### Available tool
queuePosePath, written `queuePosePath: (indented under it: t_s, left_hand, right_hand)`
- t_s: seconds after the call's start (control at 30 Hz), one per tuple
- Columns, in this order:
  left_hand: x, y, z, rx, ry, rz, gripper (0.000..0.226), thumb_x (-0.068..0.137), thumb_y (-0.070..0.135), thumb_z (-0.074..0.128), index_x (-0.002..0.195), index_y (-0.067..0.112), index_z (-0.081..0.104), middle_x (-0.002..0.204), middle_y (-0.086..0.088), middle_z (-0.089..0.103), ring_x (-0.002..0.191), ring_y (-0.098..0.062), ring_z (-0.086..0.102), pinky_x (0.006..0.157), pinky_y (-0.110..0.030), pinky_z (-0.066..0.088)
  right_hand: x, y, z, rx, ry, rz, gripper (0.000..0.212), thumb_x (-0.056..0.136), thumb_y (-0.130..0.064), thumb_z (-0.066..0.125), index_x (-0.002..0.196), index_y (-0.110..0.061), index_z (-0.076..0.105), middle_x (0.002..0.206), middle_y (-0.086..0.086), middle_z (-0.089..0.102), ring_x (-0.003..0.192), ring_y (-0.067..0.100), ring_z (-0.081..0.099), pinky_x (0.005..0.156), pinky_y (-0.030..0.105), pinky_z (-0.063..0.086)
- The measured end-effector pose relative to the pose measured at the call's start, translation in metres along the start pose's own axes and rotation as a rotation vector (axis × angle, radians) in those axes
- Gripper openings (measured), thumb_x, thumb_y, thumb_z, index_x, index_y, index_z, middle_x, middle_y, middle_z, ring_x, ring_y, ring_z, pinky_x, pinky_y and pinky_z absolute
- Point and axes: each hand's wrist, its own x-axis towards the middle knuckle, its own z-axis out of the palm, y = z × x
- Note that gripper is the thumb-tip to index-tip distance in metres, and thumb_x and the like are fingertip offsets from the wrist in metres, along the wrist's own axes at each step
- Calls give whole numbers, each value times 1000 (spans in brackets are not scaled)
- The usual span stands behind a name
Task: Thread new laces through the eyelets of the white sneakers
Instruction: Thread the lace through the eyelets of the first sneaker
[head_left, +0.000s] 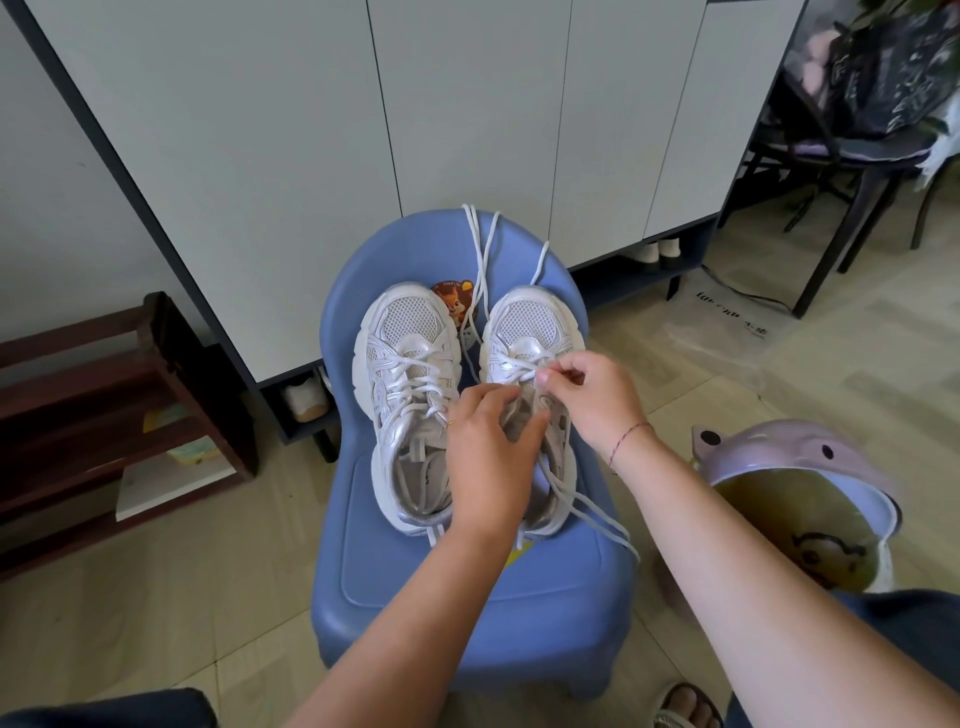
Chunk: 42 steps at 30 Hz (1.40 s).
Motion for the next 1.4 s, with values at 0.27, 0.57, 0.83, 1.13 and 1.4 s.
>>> queuePosePath:
  t_s: [0.27, 0.57, 0.83, 1.13, 1.4]
  left_hand:
    - [-1, 5, -3, -32, 5, -26, 16, 84, 29, 72, 92, 16, 69, 101, 9, 56, 99, -8, 54, 79, -1, 35]
    - [-2, 3, 1, -17, 0, -35, 23, 79, 32, 76, 93, 14, 70, 107, 8, 54, 106, -11, 54, 89, -23, 47]
    - [-1, 8, 2, -29, 1, -101, 24, 80, 36, 75, 89, 13, 72, 108, 10, 52, 110, -9, 50, 91, -23, 43]
    - [-6, 5, 4, 26, -57, -85, 23, 84, 33, 70, 78, 10, 71, 124, 0, 51, 118, -13, 41, 98, -32, 40]
    - [-7, 3, 4, 0, -52, -92, 20, 85, 32, 70, 80, 13, 72, 123, 5, 49, 111, 0, 35, 93, -20, 36]
  right_hand:
    - [-3, -4, -6, 210, -37, 13, 9, 85, -17, 68, 77, -19, 70, 70, -5, 66, 69, 9, 61, 69, 20, 49]
    - [-6, 1, -6, 120, -12, -36, 6, 86, -14, 66, 86, -19, 69, 80, -7, 66, 73, 2, 58, 64, 9, 45]
    - [-4, -2, -12, 290, -90, 19, 9, 88, -18, 64, 81, -21, 69, 73, -8, 64, 66, -1, 57, 64, 11, 45]
    - [-6, 8, -14, 150, -117, -47, 5, 86, -16, 66, 86, -19, 70, 90, -9, 69, 81, 2, 62, 70, 11, 47]
    - [10, -12, -32, 234, -159, -49, 2, 87, -19, 66, 87, -20, 68, 83, -8, 67, 72, -6, 58, 71, 13, 46]
